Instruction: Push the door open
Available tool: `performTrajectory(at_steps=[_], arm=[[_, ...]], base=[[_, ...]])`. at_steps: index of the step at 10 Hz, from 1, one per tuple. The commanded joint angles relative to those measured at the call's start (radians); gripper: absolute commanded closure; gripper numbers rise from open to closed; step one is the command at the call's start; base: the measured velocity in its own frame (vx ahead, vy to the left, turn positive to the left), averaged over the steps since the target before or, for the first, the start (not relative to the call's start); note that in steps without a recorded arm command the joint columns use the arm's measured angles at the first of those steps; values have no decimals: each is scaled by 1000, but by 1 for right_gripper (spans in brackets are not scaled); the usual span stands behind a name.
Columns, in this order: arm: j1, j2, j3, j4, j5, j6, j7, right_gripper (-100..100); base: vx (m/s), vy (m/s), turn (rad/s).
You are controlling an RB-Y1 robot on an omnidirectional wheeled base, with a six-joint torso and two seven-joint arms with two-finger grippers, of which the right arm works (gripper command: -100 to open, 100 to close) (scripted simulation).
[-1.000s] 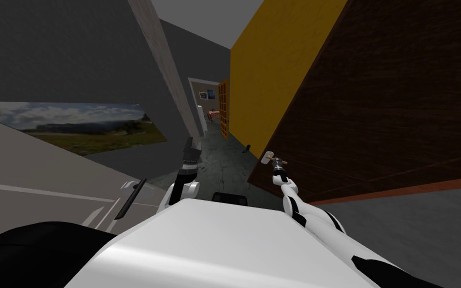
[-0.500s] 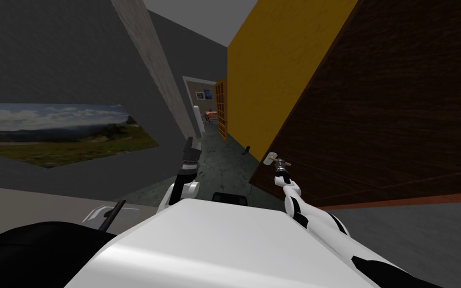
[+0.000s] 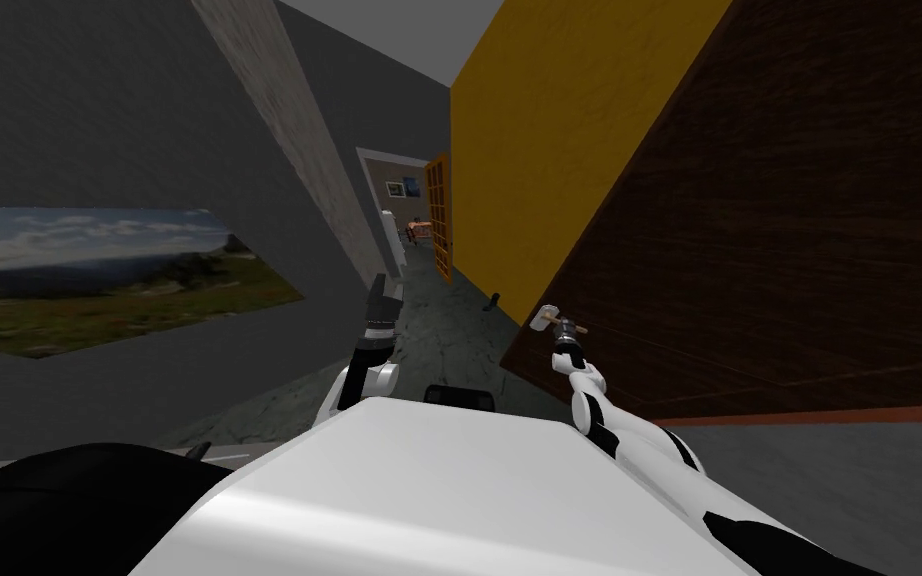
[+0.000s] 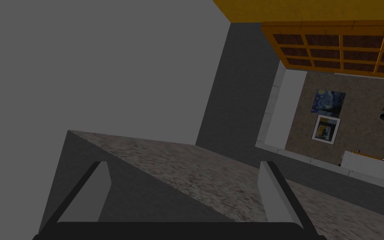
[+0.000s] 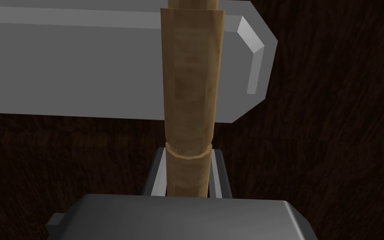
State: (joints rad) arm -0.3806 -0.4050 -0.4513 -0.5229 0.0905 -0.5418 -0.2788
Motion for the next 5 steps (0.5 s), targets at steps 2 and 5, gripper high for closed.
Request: performTrajectory(at_steps=[2, 5], arm=[[8, 0, -12, -12, -6, 9, 8, 100], [10, -9, -30, 9, -12, 2, 16, 100]], base=[[116, 55, -48], [121, 15, -52]])
